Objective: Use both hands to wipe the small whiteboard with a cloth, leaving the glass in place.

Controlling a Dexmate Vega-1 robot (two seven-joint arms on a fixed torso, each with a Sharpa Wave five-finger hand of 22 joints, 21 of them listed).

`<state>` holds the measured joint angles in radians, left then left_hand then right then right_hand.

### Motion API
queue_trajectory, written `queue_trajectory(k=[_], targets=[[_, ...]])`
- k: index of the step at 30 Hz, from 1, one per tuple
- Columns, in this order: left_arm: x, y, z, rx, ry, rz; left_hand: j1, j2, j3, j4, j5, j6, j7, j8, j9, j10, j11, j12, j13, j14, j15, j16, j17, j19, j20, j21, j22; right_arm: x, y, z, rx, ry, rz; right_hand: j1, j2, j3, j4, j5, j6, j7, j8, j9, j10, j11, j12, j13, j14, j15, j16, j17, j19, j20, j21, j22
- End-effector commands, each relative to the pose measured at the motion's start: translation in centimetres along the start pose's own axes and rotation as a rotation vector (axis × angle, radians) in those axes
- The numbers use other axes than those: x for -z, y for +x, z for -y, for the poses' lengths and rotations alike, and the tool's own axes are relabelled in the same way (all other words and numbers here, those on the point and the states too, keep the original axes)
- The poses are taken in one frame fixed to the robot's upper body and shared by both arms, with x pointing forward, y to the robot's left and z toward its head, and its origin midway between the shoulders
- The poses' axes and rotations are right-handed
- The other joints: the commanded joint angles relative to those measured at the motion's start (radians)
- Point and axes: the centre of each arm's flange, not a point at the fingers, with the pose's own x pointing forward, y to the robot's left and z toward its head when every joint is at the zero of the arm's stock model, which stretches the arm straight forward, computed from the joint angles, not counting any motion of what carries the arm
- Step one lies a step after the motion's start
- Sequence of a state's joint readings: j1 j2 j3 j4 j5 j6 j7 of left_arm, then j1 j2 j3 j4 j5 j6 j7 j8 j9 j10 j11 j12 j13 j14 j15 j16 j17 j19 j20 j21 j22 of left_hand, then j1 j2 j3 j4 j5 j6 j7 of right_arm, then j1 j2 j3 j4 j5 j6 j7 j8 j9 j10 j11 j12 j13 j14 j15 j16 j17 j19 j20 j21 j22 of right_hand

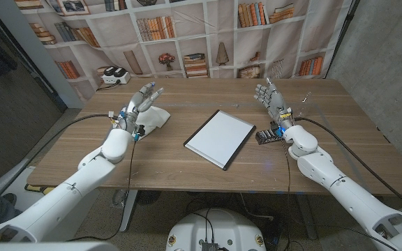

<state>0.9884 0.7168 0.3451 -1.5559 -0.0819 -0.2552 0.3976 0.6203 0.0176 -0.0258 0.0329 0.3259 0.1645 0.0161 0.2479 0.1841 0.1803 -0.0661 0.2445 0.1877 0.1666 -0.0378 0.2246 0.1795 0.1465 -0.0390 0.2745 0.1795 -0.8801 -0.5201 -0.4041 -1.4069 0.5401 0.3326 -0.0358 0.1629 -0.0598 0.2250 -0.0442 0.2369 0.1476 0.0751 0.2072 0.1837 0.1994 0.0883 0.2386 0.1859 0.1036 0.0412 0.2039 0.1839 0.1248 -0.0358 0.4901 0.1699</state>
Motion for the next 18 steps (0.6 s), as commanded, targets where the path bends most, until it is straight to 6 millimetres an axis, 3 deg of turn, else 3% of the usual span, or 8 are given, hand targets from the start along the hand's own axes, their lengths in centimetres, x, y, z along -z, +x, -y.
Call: queue_trajectory(k=[1, 18], targets=[[-1.3, -1.5, -1.3, -0.123, 0.273, 0.017, 0.006, 0.009, -0.002, -0.008, 0.006, 0.008, -0.003, 0.000, 0.004, 0.003, -0.003, 0.002, 0.002, 0.003, -0.013, -0.002, 0.005, 0.013, -0.016, 0.003, 0.003, 0.5, 0.3, 0.1, 0.013, 0.023, 0.005, 0.006, 0.005, -0.004, -0.003, 0.006, 0.016, 0.001, 0.003, 0.006, 0.017, -0.002, 0.005, 0.002, 0.018, 0.001, 0.009, 0.002, 0.018, -0.036, -0.002, 0.006], [-2.8, -1.4, -1.9, -0.104, 0.507, -0.013, 0.028, 0.013, 0.000, -0.018, 0.014, 0.000, -0.009, -0.012, 0.005, -0.010, -0.012, -0.014, 0.003, -0.011, -0.018, -0.017, 0.005, -0.007, -0.016, -0.013, 0.004, 0.5, 0.6, 0.0, 0.002, 0.020, 0.002, 0.008, 0.006, -0.006, -0.006, 0.006, 0.023, -0.002, 0.002, 0.006, 0.027, -0.005, 0.006, 0.001, 0.031, -0.003, 0.008, 0.002, 0.030, -0.037, -0.007, 0.006]])
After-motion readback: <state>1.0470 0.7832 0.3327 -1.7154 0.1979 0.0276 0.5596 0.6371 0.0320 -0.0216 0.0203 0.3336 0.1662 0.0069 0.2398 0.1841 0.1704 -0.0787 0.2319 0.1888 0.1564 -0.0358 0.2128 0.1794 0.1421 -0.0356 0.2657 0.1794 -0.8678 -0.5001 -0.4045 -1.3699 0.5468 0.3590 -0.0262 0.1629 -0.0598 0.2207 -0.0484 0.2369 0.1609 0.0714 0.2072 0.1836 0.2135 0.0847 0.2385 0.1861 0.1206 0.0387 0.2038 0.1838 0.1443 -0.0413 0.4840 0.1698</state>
